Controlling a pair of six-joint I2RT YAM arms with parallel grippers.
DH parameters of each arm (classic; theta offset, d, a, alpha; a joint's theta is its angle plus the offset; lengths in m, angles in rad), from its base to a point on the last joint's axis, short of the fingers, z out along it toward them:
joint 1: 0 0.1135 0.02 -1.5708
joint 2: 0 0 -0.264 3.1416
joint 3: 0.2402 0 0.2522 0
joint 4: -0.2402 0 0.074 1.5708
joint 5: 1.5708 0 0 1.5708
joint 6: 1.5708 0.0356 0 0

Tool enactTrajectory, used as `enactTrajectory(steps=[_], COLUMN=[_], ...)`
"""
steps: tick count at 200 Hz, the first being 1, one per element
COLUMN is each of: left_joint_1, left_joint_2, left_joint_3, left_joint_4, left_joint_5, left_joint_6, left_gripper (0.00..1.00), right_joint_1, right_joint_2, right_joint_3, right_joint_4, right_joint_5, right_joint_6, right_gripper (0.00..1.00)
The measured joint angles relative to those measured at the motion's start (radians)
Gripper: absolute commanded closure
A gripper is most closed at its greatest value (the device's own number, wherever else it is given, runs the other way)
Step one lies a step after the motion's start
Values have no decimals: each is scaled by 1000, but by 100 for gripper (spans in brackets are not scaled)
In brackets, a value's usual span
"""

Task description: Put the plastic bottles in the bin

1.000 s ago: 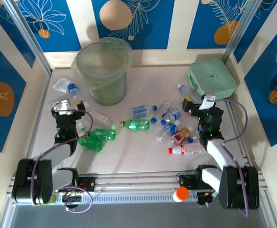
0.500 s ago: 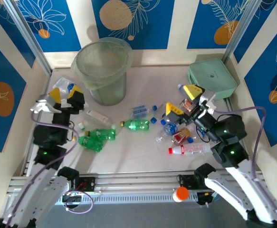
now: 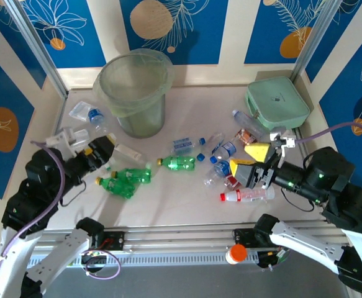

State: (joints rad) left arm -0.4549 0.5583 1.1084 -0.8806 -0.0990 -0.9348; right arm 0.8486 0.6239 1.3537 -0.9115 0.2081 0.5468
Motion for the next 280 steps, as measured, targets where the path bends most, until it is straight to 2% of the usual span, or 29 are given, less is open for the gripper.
enactTrajectory(steps=[22, 42, 79, 91, 134, 194, 211, 222, 247, 280], left_joint_1=[0, 0, 0, 0, 8, 12, 11, 12, 12, 13], left_joint_2=[-59, -60, 33, 58, 135, 238, 274, 296, 323, 354], left_joint_3=[-95, -215, -413, -456, -560, -626, -644, -652, -655, -655], left_joint_4=[-127, -200, -184, -145, 45, 173, 201, 216, 236, 255], left_joint_5=[-58, -94, -106, -113, -127, -131, -132, -134, -138, -142], left_joint_6=[-179, -329, -470, -498, -590, -682, -703, -715, -718, -726], left_gripper=[1, 1, 1, 1, 13, 22, 33, 35, 35, 30], right_joint_1=[-11, -43, -144, -165, -254, -294, -303, -310, -319, -327], right_joint_2=[27, 55, 96, 105, 92, 71, 71, 71, 72, 84], right_joint_3=[-22, -123, -366, -420, -536, -515, -502, -502, -502, -491], right_joint_4=[-119, -200, -205, -185, -129, -151, -155, -151, -150, -147], right_joint_5=[61, 93, 34, 20, -11, 56, 72, 73, 73, 76], right_joint_6=[151, 283, 401, 424, 524, 596, 598, 598, 598, 574], right_gripper=[17, 16, 16, 16, 16, 18, 19, 20, 20, 20])
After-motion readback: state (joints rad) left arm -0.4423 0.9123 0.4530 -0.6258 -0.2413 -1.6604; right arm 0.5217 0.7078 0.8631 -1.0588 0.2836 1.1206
